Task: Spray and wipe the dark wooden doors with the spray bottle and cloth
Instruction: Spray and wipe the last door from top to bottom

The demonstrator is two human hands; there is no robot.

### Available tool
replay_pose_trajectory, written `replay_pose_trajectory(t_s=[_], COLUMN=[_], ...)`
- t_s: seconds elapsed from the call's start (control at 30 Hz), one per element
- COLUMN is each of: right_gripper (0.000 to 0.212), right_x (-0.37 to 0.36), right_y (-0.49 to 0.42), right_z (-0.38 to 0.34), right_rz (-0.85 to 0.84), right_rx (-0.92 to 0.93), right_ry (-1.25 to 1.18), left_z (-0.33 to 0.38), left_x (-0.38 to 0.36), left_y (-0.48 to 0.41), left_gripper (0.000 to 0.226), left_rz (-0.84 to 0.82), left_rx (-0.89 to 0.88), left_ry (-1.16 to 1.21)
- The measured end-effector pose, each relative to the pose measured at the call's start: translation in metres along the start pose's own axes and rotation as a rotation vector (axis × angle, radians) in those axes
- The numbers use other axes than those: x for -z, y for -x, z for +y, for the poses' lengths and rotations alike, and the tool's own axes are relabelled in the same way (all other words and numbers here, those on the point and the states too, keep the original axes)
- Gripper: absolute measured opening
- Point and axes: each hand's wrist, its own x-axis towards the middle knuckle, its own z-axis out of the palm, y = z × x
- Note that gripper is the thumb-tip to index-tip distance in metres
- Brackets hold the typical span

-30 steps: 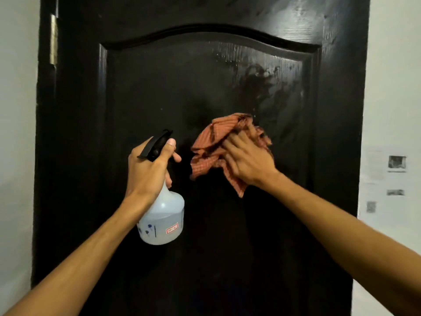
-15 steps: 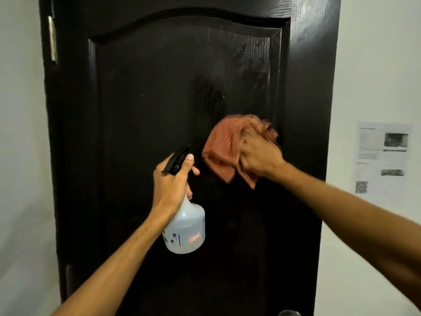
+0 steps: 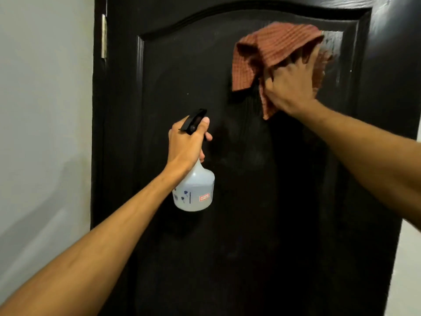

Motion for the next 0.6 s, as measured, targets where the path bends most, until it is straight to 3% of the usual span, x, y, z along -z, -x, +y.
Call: replay_pose_trajectory(t_s=[0.07,0.13,0.2,0.27,0.37,0.4,0.47,0.53,0.6], right_gripper=[0.051,0.052,0.054,0.054,0.055,0.057,0.059,0.058,0.055], right_x=[-0.018,-0.048,-0.058,-0.051,-0.043,-0.046,-0.073,-0.090,-0.090], right_y=[0.019,0.058,0.078,0.062,0.054,0.077,0.153,0.228,0.239], right_z=[-0.056,-0.120,-0.147,-0.140,-0.117,-0.123,-0.152,-0.163,-0.126], right_rz=[0.058,0.041,-0.102,-0.126,-0.061,-0.053,-0.105,-0.287,-0.289], right_rx=[0.162,0.521,0.721,0.679,0.287,0.255,0.465,0.740,0.779], right_ry=[0.015,-0.019,0.026,0.070,0.077,0.064,0.019,-0.064,-0.039], left_z=[-0.008,-0.016,-0.024,-0.031,-0.040,-0.044,-0.053,-0.064,-0.075], left_x=[0.017,0.035,0.053,0.071,0.086,0.088,0.086,0.083,0.076], left_y=[-0.005,-0.007,-0.003,0.000,0.010,0.017,0.035,0.054,0.072], left_gripper=[0.022,0.023,0.023,0.018,0.020,0.020,0.017,0.017,0.020], left_rz=[0.018,0.035,0.025,-0.011,-0.026,-0.041,-0.075,-0.104,-0.142], left_rx=[0.003,0.003,0.011,0.018,0.016,0.013,0.017,0.046,0.091], left_ry=[0.001,0.004,0.006,0.000,-0.010,-0.011,-0.006,0.015,0.042])
